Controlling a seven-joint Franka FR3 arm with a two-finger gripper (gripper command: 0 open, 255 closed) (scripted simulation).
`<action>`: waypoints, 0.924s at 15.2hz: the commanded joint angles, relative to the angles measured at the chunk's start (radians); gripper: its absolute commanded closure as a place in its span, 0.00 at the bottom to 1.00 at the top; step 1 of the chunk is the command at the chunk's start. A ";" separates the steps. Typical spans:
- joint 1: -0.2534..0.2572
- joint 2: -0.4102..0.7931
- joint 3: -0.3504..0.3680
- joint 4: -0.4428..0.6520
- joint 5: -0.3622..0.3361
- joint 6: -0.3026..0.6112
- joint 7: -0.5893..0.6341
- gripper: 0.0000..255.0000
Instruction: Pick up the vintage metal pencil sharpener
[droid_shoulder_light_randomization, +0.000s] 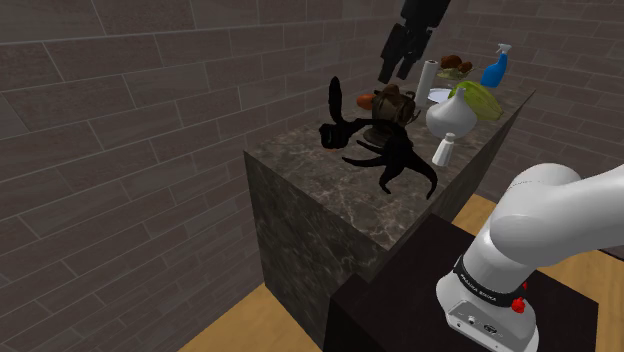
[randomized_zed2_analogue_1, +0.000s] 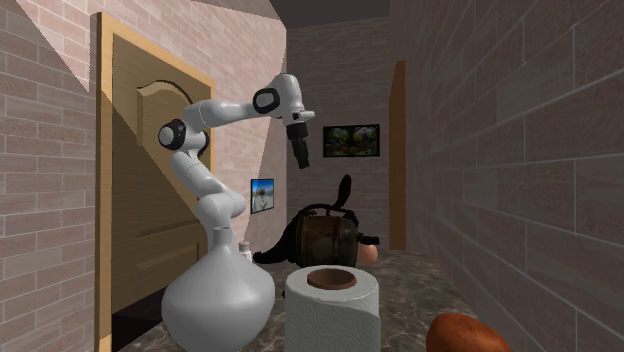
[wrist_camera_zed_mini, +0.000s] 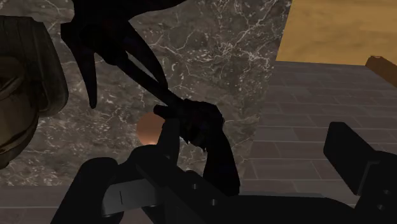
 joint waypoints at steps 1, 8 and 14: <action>0.000 0.000 0.000 0.000 0.000 0.000 0.000 0.00; -0.050 0.209 -0.053 0.062 -0.061 0.110 -0.021 0.00; -0.088 0.398 -0.100 0.151 -0.100 0.182 -0.032 0.00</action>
